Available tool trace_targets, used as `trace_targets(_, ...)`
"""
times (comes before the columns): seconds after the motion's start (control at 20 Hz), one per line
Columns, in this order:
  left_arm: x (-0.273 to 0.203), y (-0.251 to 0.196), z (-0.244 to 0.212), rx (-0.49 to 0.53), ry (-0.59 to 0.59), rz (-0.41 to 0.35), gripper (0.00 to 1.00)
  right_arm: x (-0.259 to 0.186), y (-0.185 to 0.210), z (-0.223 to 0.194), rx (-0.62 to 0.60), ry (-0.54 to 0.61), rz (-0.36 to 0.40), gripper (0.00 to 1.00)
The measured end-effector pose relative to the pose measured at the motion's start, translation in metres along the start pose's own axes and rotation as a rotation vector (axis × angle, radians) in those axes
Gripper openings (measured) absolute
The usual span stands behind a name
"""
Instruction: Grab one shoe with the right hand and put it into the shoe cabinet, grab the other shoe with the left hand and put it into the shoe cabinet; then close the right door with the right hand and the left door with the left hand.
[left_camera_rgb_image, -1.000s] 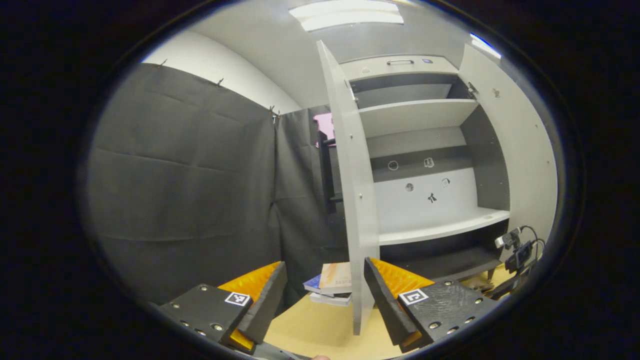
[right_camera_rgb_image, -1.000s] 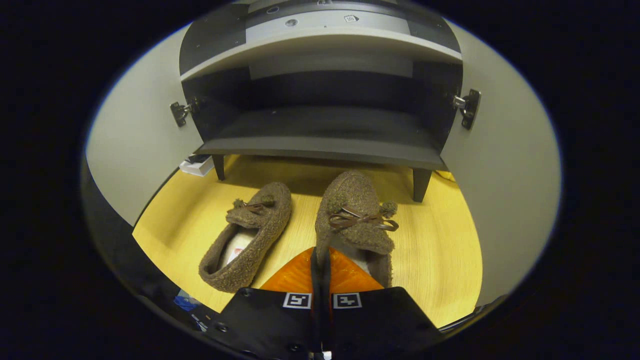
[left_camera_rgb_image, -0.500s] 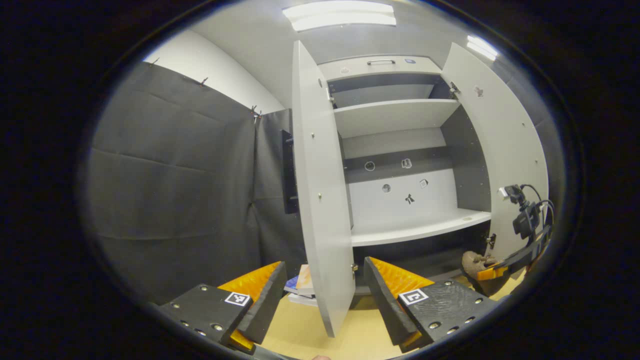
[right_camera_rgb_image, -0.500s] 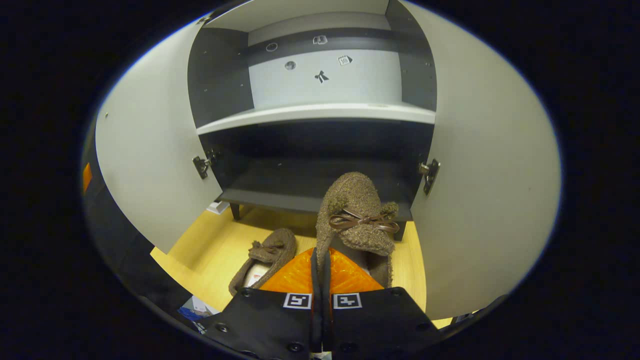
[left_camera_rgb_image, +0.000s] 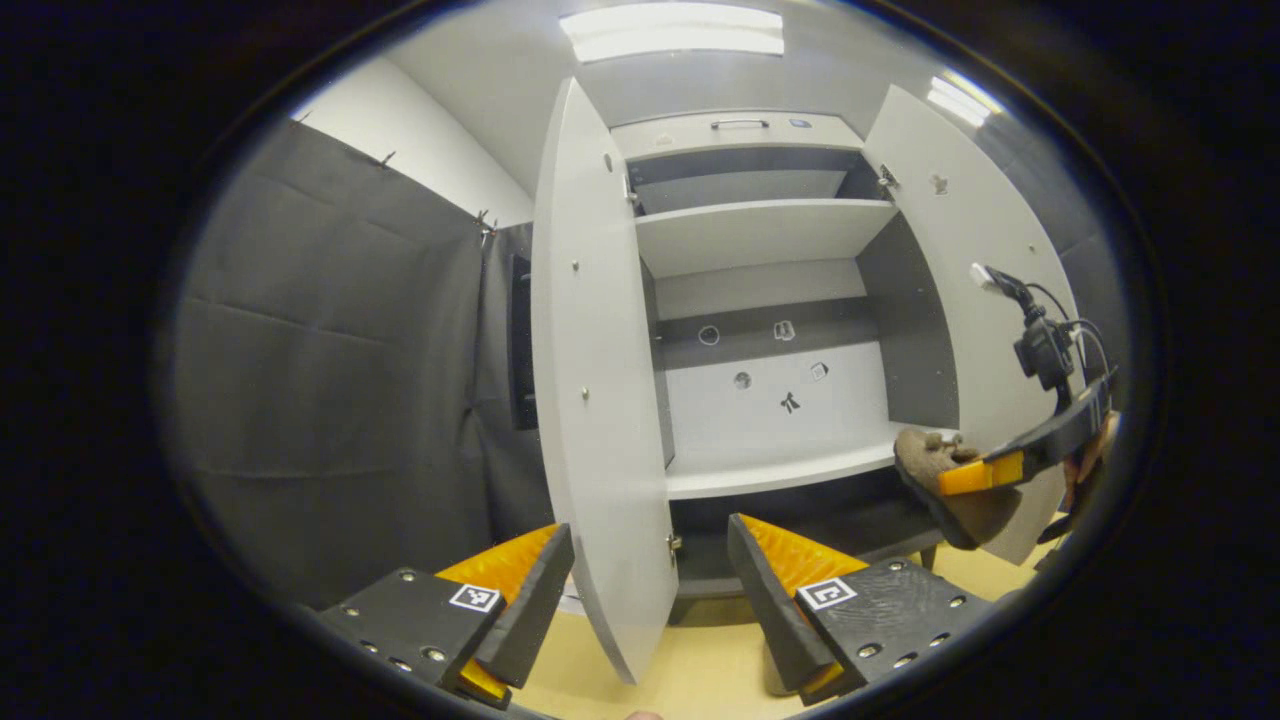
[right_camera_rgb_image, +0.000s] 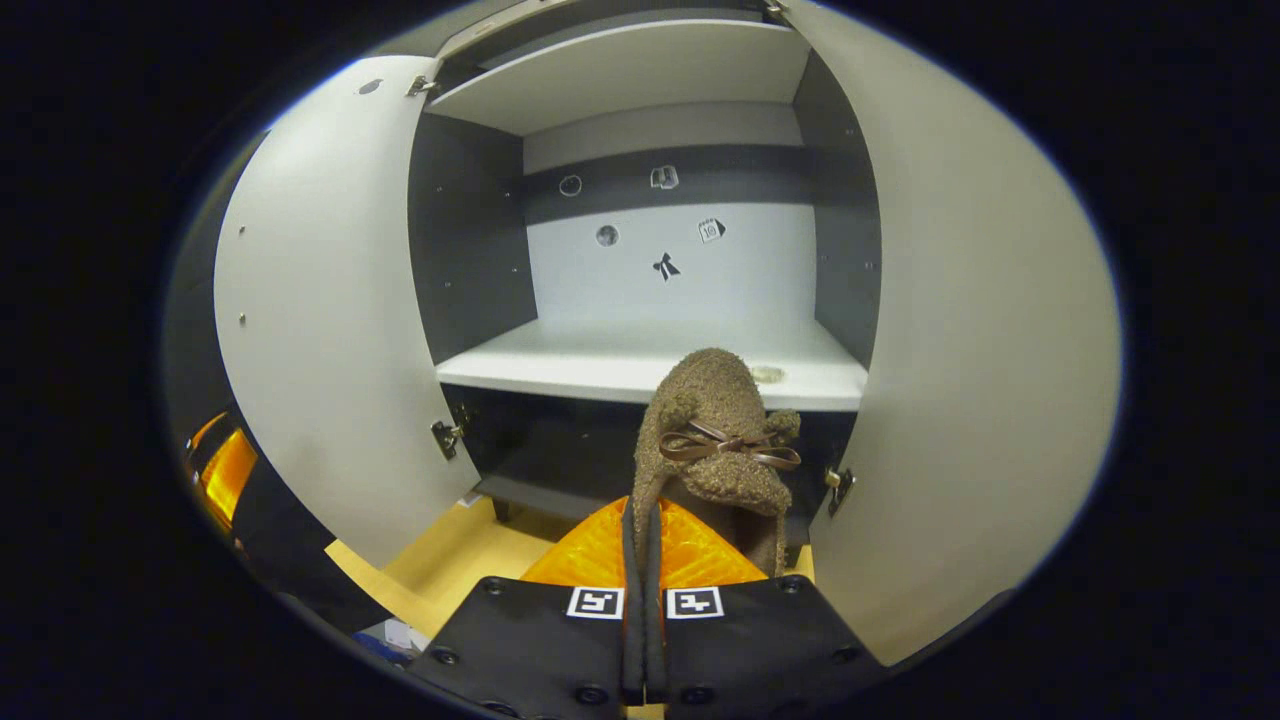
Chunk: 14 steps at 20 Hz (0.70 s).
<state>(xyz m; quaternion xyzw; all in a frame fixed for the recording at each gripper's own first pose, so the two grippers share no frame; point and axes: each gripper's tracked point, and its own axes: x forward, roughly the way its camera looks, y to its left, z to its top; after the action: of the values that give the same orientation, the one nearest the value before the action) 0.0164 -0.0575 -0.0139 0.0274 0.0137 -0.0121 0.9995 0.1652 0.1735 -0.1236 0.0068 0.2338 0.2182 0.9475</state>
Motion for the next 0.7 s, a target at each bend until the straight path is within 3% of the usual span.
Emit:
trace_targets(0.4, 0.001, 0.003, -0.008, -0.005, 0.019, -0.005, 0.92, 0.053, -0.012, 0.082, -0.049, -0.102, -0.048, 0.01)
trace_targets(0.5, 0.001, 0.003, -0.014, -0.011, 0.032, -0.012, 0.95, 0.070, -0.019, 0.097, -0.056, -0.101, -0.067, 0.01)
trace_targets(0.7, -0.004, -0.002, -0.025, -0.038, 0.070, -0.037, 0.92, 0.108, -0.032, 0.123, -0.047, -0.086, -0.099, 0.00)
